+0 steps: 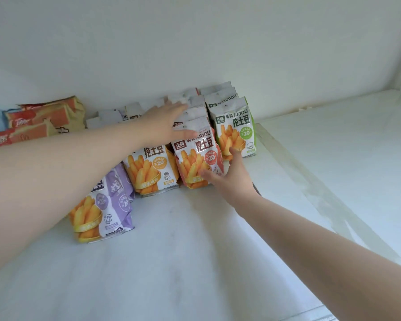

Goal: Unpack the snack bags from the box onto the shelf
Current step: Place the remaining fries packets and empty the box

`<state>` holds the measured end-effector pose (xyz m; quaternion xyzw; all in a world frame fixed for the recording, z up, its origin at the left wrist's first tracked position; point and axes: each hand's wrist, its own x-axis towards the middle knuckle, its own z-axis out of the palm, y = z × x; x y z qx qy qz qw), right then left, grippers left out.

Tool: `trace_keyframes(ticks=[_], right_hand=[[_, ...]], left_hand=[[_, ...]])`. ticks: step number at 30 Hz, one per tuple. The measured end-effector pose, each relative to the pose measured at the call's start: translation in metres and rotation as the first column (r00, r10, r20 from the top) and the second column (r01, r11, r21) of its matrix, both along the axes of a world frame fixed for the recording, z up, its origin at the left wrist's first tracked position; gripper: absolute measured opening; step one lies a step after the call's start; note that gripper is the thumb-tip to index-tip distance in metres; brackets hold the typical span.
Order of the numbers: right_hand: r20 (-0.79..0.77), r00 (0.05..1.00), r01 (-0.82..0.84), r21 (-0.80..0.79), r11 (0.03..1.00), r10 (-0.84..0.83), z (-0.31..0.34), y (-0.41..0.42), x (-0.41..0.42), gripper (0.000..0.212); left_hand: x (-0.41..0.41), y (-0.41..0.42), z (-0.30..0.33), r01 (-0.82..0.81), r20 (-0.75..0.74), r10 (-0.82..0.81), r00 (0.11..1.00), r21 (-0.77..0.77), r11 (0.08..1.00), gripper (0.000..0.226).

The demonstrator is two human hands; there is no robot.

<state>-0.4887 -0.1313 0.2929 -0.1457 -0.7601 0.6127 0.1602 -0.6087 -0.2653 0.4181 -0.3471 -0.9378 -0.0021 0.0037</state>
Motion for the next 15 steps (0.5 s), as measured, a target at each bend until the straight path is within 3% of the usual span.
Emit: trace_keyframes(ticks=[5,11,15], right_hand=[[0.002,1.000,0.006,0.016,1.000,-0.006,-0.005,-0.021,-0.015,0.095],[0.006,1.000,-0.002,0.109,0.994,0.002,-0.011,-0.018,-0.023,0.084],[-0.002,1.000,-0.001,0.151,0.989,0.002,-0.010,-0.015,-0.023,0.098]], left_hand=[[0.002,0.006,-0.017,0.005,0.025,-0.003,1.000,-0.062,0.998,0.087],[-0.013,0.005,-0.034,0.032,-0.100,-0.047,0.994,-0.146,0.989,0.089],[-0.009,0.001,-0.034,0.022,-0.129,-0.036,0.991,-0.108,0.994,0.091]])
